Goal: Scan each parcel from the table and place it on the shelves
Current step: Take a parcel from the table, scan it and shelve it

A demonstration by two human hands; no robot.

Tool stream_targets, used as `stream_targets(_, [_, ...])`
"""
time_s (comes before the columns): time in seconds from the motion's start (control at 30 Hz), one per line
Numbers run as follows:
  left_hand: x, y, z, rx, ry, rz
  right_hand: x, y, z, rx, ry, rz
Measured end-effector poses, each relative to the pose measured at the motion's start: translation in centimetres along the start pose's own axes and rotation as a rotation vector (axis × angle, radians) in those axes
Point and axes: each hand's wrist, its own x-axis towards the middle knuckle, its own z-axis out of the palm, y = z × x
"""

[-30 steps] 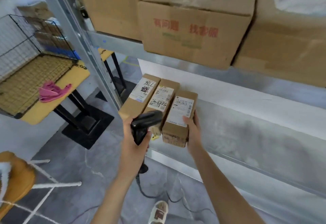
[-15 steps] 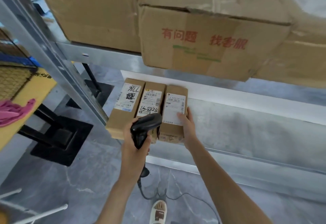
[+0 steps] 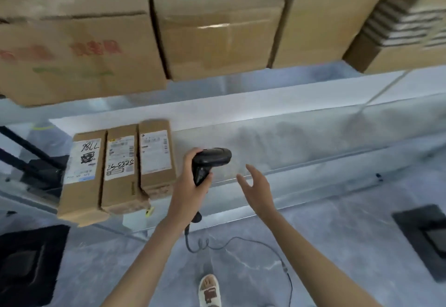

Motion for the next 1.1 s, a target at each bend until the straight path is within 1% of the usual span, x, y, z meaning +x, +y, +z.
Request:
stream_targets(0.2, [2.5,7.5,10.0,0.059,-0.248,0.147,-2.0,6.1,-11.3,-0.223,0.258,0.022])
stream_targets(0.33, [2.4,13.2,18.1,0.049,-0.400,0.255,-4.6,10.7,-19.7,-0.280,0.414,0.073])
stream_targets(0.43, [1.0,16.4,24.3,0.009,-0.463,0.324,-7.3,14.2,-26.0,-0.369,0.508,0.151])
stream_targets(0.57, [-2.9,18.7,32.0,-0.045,-0.544,0.373,-12.1,18.8,-33.0,-0.440,0.609,0.264])
stream_targets(0.8, [-8.8,22.5,42.0,-0.093,-0.704,0.486,-20.2,24.8,-40.5,-0.408,0.733,0.412])
stream_targets(1.1, [-11.3,30.1,52.6,-0.152,-0.862,0.636,-24.0,29.3,-48.6,-0.415,0.955,0.493])
